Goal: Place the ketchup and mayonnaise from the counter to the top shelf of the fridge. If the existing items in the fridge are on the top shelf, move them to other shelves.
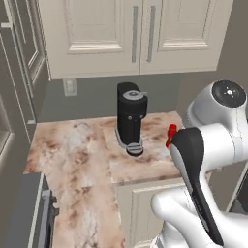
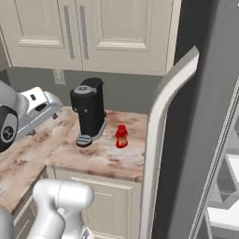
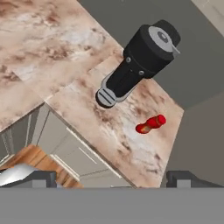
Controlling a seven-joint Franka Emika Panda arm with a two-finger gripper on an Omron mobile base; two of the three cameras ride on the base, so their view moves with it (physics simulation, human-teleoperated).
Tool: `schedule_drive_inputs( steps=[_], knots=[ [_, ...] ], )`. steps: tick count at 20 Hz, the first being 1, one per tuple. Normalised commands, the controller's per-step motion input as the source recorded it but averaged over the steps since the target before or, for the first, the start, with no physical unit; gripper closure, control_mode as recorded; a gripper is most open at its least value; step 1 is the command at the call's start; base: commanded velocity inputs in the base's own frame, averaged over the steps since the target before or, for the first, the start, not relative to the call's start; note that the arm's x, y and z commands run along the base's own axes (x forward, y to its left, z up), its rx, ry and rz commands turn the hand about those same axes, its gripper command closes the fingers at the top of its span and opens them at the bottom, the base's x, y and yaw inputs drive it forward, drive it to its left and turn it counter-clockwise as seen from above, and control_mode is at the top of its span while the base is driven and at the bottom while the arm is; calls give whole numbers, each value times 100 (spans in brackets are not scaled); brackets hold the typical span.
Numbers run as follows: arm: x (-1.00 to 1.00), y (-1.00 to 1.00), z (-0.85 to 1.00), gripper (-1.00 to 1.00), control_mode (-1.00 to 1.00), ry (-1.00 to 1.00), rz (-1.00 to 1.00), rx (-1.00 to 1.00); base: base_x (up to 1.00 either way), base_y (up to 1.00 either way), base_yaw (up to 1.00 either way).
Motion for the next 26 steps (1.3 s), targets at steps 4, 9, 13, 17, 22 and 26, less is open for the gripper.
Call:
schedule_drive_inputs(
  steps=[4,9,13,17,22,26],
  knots=[
    [0,0,0,-100,100,0,0,0,52,0,-8],
    [0,0,0,-100,100,0,0,0,-4,-19,-4],
    [0,0,0,-100,100,0,0,0,-29,-26,-14],
    [0,0,0,-100,100,0,0,0,-6,0,-9],
    [0,-2,-1,-100,-100,0,-7,0,0,0,-13],
    [10,-23,-26,-100,-100,7,-43,8,0,0,0]
  ],
)
